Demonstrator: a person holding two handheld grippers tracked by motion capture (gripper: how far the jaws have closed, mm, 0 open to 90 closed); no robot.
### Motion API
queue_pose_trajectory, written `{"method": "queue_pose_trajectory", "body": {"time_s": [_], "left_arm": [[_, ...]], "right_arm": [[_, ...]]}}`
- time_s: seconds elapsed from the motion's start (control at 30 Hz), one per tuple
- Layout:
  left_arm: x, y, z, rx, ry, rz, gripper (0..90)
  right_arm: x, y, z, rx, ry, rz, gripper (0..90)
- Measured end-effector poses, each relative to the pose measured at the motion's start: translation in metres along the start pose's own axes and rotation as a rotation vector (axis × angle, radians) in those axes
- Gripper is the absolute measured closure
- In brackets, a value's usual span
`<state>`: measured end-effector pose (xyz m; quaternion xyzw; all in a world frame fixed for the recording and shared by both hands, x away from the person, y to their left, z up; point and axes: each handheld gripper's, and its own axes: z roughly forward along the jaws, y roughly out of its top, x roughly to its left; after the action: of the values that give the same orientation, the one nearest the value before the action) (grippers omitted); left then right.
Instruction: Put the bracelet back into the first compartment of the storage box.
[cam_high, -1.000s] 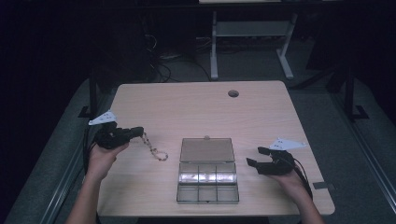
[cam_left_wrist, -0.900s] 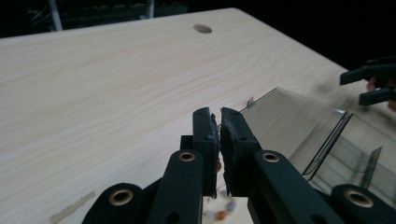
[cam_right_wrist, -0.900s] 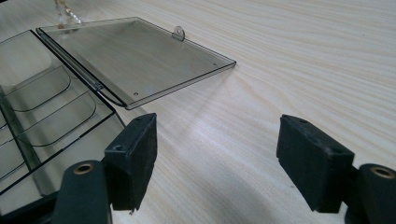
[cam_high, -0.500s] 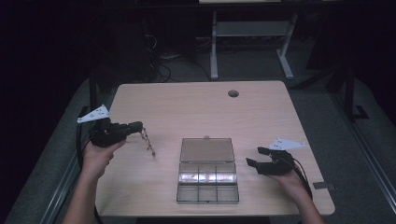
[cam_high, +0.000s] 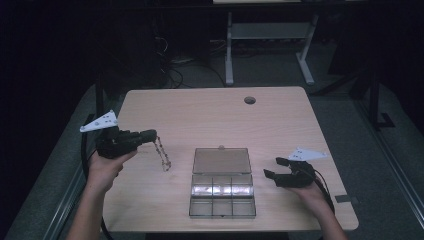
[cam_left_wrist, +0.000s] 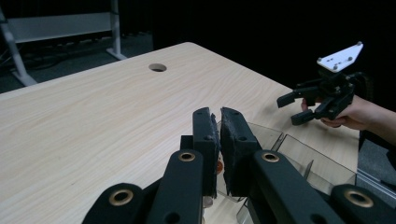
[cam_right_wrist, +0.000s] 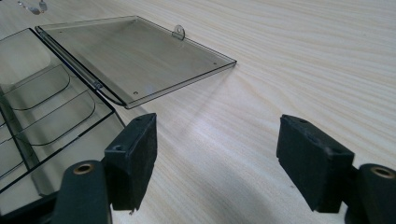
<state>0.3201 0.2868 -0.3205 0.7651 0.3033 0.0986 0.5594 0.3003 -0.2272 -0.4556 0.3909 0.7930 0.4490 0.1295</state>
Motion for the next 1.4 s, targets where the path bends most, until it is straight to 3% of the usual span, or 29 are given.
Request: {"method": "queue_pose_trajectory", "body": {"time_s": [0.3, 0.6, 0.77, 1.03, 1.4], "left_arm": [[-0.011, 0.006, 0.000, -0.012, -0.036, 0.021, 84.9], [-0.033, 0.017, 0.005, -0.033, -0.116, 0.048, 84.9], [-0.047, 0.020, 0.014, -0.023, -0.160, 0.073, 84.8], [-0.060, 0.020, 0.025, -0.013, -0.194, 0.091, 84.8], [-0.070, 0.015, 0.043, -0.001, -0.228, 0.085, 84.8]], "right_arm": [[0.000, 0.000, 0.001, 0.004, 0.003, -0.001, 28.6], [0.000, 0.000, 0.001, 0.002, 0.003, -0.005, 28.6], [0.000, 0.000, 0.001, 0.003, 0.004, 0.000, 28.6], [0.000, 0.000, 0.001, 0.004, 0.004, -0.003, 28.6], [0.000, 0.000, 0.001, 0.004, 0.003, 0.000, 28.6]]}}
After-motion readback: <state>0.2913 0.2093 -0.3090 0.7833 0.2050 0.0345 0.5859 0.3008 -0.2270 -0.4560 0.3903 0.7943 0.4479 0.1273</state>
